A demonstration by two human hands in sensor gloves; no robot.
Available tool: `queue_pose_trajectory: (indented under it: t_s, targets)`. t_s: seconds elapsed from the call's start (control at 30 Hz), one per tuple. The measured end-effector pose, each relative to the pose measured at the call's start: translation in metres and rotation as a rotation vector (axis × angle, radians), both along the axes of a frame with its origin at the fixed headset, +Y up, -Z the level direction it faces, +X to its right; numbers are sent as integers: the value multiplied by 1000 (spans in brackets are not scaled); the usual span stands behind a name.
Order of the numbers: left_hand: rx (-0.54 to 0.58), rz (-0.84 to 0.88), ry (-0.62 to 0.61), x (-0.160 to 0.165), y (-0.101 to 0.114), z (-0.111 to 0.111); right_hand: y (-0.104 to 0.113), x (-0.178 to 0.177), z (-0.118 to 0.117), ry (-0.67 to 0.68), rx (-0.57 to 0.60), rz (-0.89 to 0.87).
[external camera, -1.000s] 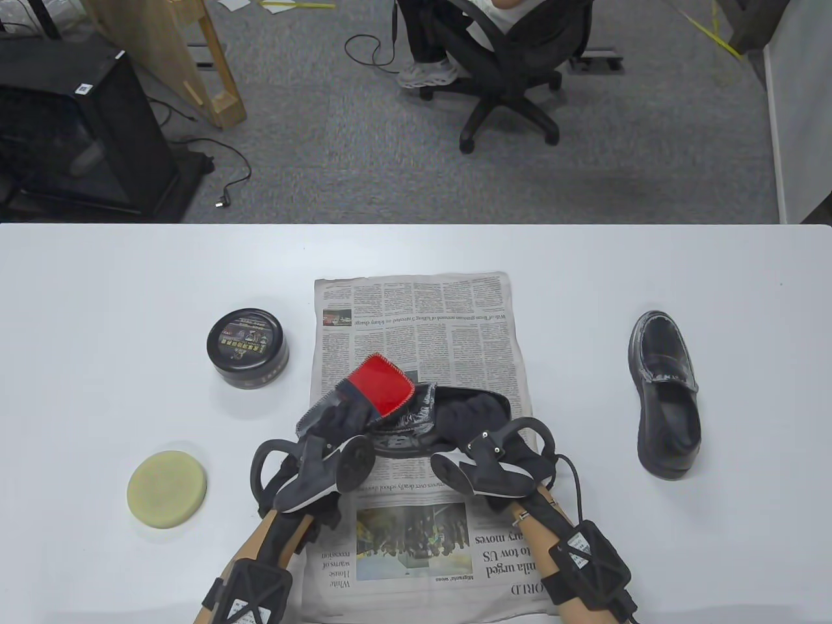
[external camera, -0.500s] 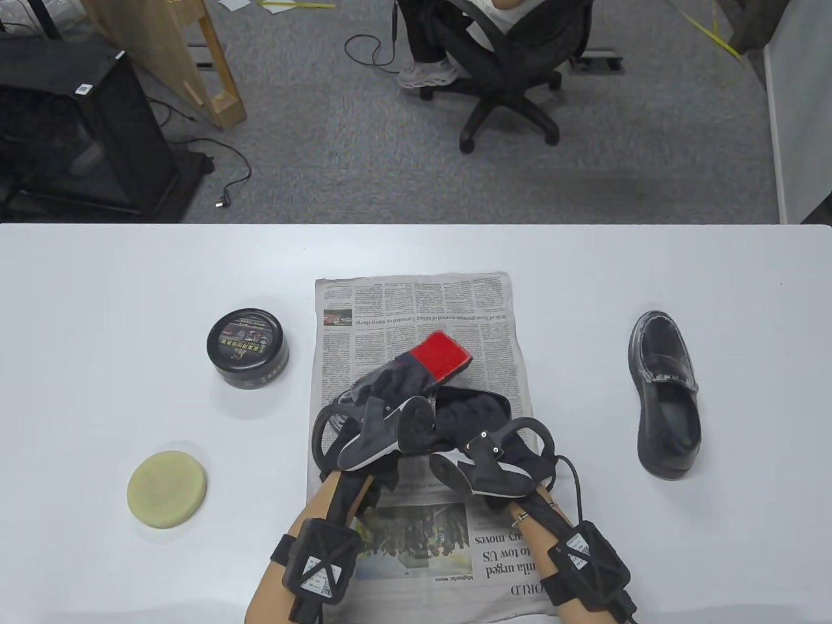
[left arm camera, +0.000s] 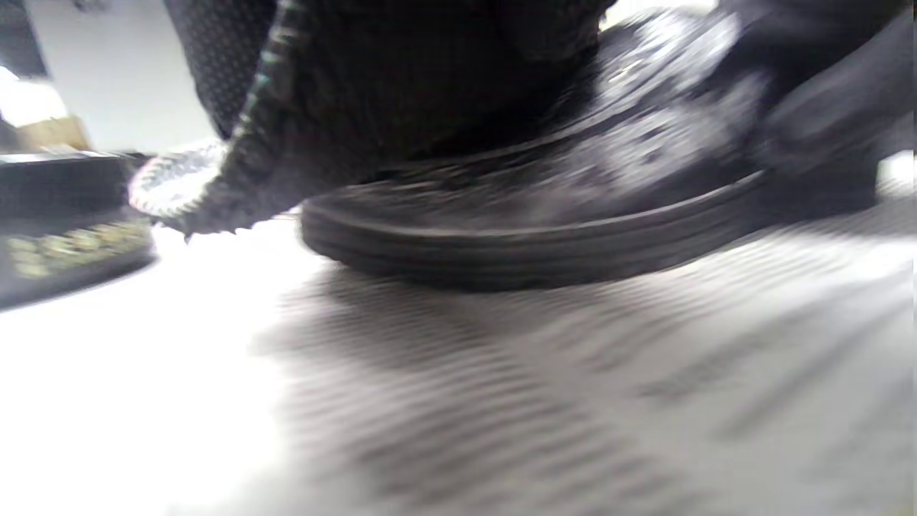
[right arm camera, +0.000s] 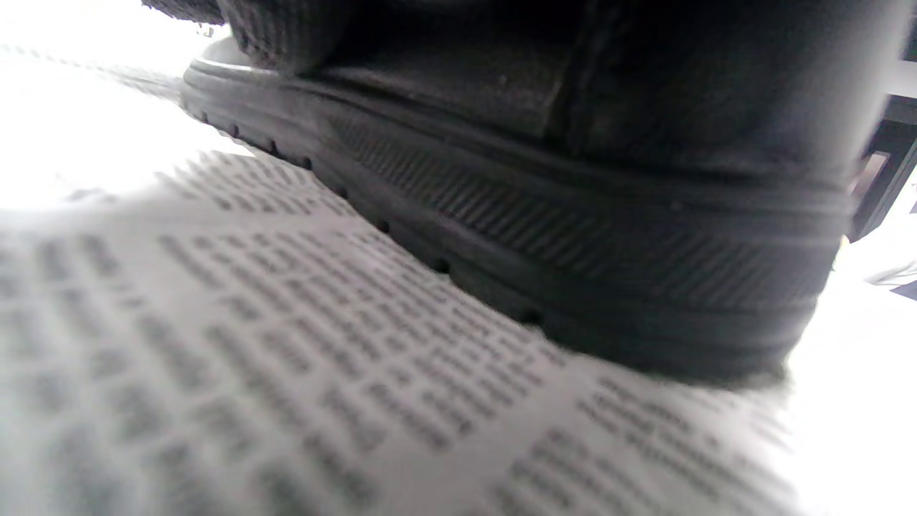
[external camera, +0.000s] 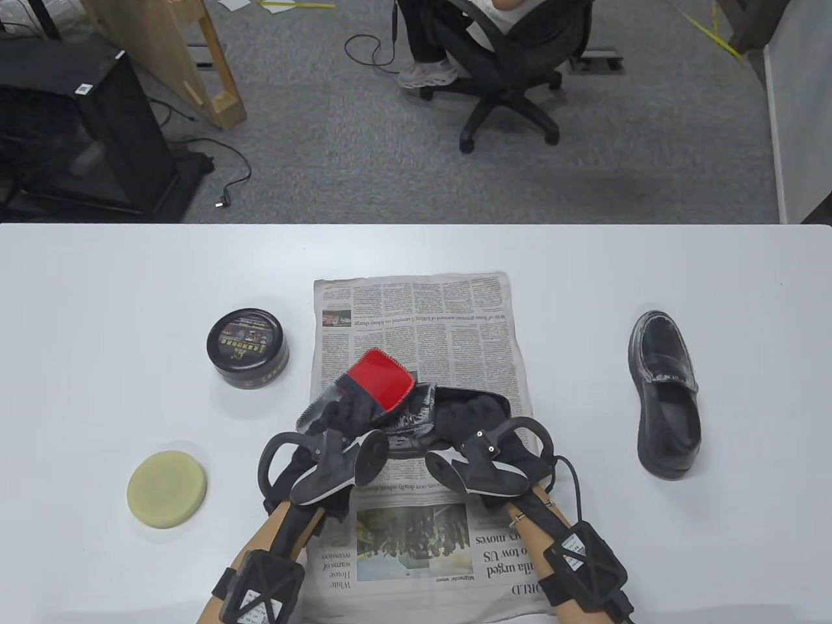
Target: Dip and apply leather care cream with polishing sponge on shoes
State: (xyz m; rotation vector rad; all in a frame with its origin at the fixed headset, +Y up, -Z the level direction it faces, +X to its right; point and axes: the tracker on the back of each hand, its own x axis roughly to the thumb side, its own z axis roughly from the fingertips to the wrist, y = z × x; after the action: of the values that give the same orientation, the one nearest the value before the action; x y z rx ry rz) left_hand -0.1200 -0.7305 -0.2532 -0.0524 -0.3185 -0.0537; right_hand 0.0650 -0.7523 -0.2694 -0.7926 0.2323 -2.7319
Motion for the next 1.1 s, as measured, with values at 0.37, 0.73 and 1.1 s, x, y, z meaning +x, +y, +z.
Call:
queue_pose_trajectory:
  t_s: [0.37, 0.73, 1.1]
  targets:
    - [-31, 248, -80, 56, 12, -31, -1, -2, 2, 8, 12, 39]
    - [-44, -97, 121, 2, -7, -36, -1, -2, 2, -6, 18, 31]
    - [-109, 258, -80, 11, 4, -2, -2, -3, 2, 11, 15, 43]
